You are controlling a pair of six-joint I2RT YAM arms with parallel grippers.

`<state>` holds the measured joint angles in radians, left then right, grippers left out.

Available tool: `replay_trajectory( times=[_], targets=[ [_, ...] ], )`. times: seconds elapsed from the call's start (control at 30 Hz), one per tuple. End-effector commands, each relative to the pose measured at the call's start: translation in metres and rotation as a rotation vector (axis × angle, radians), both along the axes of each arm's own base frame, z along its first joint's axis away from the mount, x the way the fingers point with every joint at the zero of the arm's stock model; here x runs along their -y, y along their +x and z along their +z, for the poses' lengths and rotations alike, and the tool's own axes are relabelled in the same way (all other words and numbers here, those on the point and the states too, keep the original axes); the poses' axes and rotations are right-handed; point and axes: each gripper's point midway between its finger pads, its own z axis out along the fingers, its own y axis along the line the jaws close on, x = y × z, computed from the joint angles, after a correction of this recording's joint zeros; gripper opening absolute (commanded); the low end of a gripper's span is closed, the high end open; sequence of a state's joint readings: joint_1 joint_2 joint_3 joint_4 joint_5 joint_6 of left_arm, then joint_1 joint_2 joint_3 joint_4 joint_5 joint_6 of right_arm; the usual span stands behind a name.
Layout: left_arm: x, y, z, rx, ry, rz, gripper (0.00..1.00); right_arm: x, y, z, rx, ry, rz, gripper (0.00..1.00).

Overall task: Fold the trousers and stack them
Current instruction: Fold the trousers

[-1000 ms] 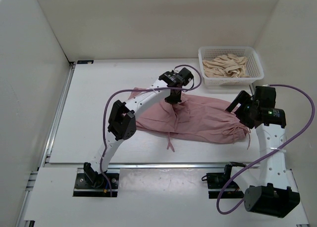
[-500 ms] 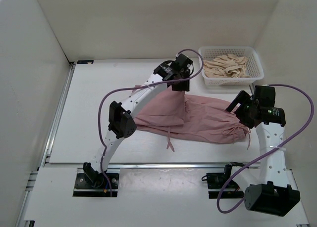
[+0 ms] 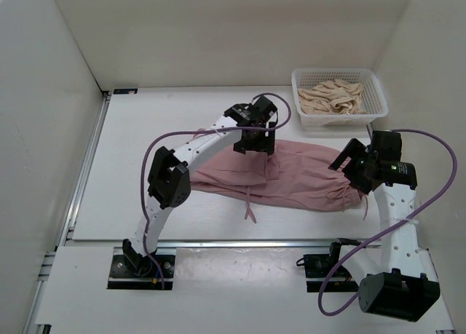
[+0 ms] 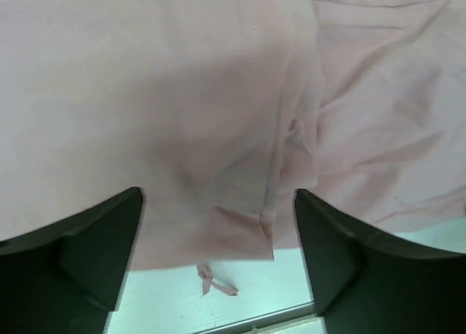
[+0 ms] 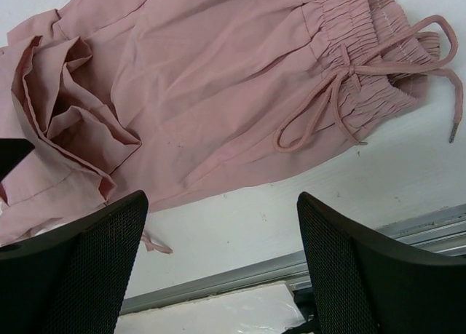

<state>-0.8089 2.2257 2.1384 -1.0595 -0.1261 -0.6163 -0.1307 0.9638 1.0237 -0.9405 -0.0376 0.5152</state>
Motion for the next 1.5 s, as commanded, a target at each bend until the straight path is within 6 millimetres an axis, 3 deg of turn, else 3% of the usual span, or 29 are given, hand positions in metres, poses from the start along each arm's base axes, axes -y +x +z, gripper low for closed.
replay_trajectory(
  times=[0.0, 0.07, 0.1, 0.17, 0.27, 0.37, 0.4, 0.47, 0.5, 0.53, 0.6, 0.7, 0.73, 0.77, 0.8, 0.83, 0.87, 0.9, 0.93, 1.0, 1.03, 1.07, 1.1, 1.27, 1.47],
  targets=[
    [0.009, -0.001, 0.056, 0.116, -0.085, 0.007, 1.0, -0.004, 0.005, 0.004, 0.031, 0.014, 0.026, 0.88],
    [0.016, 0.002, 0.029, 0.065, -0.051, -0.002, 1.0, -0.003, 0.007, 0.008, 0.042, 0.012, 0.026, 0.88],
    [0.026, 0.003, 0.032, 0.071, -0.067, -0.002, 1.0, -0.003, 0.008, 0.011, 0.051, 0.011, 0.026, 0.88],
    [0.035, 0.004, 0.011, 0.032, -0.056, -0.014, 1.0, -0.002, 0.005, 0.013, 0.054, 0.002, 0.019, 0.88],
    [0.047, -0.004, 0.002, 0.007, -0.057, -0.042, 0.97, -0.001, 0.001, 0.015, 0.062, -0.008, 0.013, 0.88],
    [0.033, -0.007, -0.002, 0.074, 0.049, 0.044, 0.82, 0.001, -0.006, 0.011, 0.04, -0.018, 0.014, 0.88],
    [0.026, -0.009, 0.01, 0.109, 0.062, 0.077, 0.77, 0.001, -0.006, 0.011, 0.04, -0.018, 0.014, 0.88],
    [0.011, -0.013, 0.012, 0.164, 0.113, 0.165, 0.77, 0.0, -0.007, 0.007, 0.03, -0.016, 0.015, 0.89],
    [0.008, -0.018, 0.027, 0.188, 0.095, 0.184, 0.81, 0.0, -0.007, 0.007, 0.03, -0.016, 0.015, 0.89],
    [0.004, -0.02, 0.029, 0.19, 0.094, 0.203, 0.9, -0.001, -0.007, 0.007, 0.031, -0.009, 0.02, 0.89],
    [-0.002, -0.024, 0.026, 0.182, 0.101, 0.21, 0.97, -0.001, -0.007, 0.007, 0.031, -0.009, 0.02, 0.89],
    [-0.005, -0.027, 0.023, 0.173, 0.117, 0.208, 1.0, -0.003, -0.005, 0.009, 0.041, -0.002, 0.027, 0.89],
    [-0.002, -0.031, 0.023, 0.173, 0.116, 0.197, 0.94, -0.003, -0.005, 0.009, 0.041, -0.002, 0.027, 0.89],
    [-0.001, -0.032, 0.028, 0.171, 0.1, 0.194, 0.75, -0.003, -0.005, 0.009, 0.041, -0.002, 0.027, 0.89],
    [0.008, -0.043, 0.028, 0.167, 0.099, 0.154, 0.24, -0.001, -0.005, 0.008, 0.04, -0.009, 0.021, 0.89],
    [0.01, -0.046, 0.027, 0.153, 0.095, 0.134, 0.16, -0.001, -0.005, 0.008, 0.04, -0.009, 0.021, 0.89],
    [0.017, -0.053, 0.026, 0.137, 0.082, 0.093, 0.15, -0.001, -0.005, 0.008, 0.04, -0.015, 0.029, 0.89],
    [0.028, -0.057, 0.031, 0.114, 0.037, 0.053, 0.17, 0.001, -0.005, 0.008, 0.039, -0.024, 0.023, 0.89],
    [0.033, -0.058, 0.019, 0.092, 0.049, 0.028, 0.34, 0.001, -0.006, 0.01, 0.048, -0.025, 0.023, 0.89],
    [0.044, -0.058, 0.018, 0.09, 0.041, 0.004, 0.63, 0.002, -0.007, 0.006, 0.038, -0.031, 0.018, 0.89],
    [0.046, -0.058, 0.014, 0.083, 0.052, 0.004, 0.74, 0.002, -0.008, 0.008, 0.05, -0.033, 0.017, 0.89],
    [0.047, -0.057, -0.002, 0.065, 0.08, 0.002, 0.89, 0.002, -0.011, 0.007, 0.038, -0.031, 0.017, 0.89],
    [0.053, -0.055, -0.002, 0.064, 0.067, -0.001, 0.92, 0.002, -0.01, 0.01, 0.047, -0.032, 0.017, 0.9],
    [0.06, -0.047, -0.03, 0.06, 0.104, 0.005, 0.92, 0.003, -0.015, 0.014, 0.054, -0.046, 0.019, 0.91],
    [0.053, -0.027, -0.042, 0.112, 0.16, 0.044, 0.7, 0.005, -0.018, 0.015, 0.055, -0.047, 0.01, 0.91]
  ],
)
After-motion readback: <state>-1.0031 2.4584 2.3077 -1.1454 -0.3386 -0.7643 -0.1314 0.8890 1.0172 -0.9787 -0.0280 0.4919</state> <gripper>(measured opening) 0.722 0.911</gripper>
